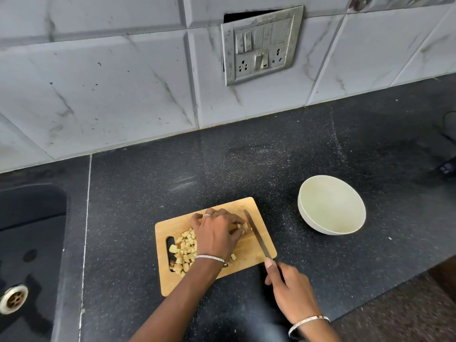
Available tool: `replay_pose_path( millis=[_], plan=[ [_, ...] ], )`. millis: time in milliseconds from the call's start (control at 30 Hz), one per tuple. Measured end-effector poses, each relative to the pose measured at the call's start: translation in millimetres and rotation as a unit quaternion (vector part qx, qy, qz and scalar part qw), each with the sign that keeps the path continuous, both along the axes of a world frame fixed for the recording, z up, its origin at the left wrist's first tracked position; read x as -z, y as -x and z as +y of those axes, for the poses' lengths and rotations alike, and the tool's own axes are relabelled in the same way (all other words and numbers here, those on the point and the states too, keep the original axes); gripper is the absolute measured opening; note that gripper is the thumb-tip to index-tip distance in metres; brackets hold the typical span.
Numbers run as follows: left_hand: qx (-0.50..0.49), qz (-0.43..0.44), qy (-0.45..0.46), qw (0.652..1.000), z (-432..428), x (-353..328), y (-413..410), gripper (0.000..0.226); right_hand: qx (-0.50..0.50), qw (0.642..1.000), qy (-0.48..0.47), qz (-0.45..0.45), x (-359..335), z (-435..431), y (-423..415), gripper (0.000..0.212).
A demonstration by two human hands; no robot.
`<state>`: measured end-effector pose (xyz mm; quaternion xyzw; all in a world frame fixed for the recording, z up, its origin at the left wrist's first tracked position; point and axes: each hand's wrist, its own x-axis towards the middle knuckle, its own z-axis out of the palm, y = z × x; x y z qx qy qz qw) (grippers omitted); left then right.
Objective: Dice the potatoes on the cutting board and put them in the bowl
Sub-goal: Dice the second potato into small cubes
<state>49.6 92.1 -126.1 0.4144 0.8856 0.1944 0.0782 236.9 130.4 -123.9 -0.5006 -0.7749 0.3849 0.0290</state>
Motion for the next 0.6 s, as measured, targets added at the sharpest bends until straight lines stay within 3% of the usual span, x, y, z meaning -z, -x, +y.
replay_pose_path(
  millis=[333,600],
  plan=[
    [0.001,-0.007,-0.01,1.0,7,-2,-6,0.023,0.009,0.999,-0.027,0.046,0,5,-5,0.057],
    [-0.038,0.007,0.014,0.999,-7,1,-1,0.024,-0.038,0.998,-0.056,0.0,10,-8,-2,0.05]
  ],
)
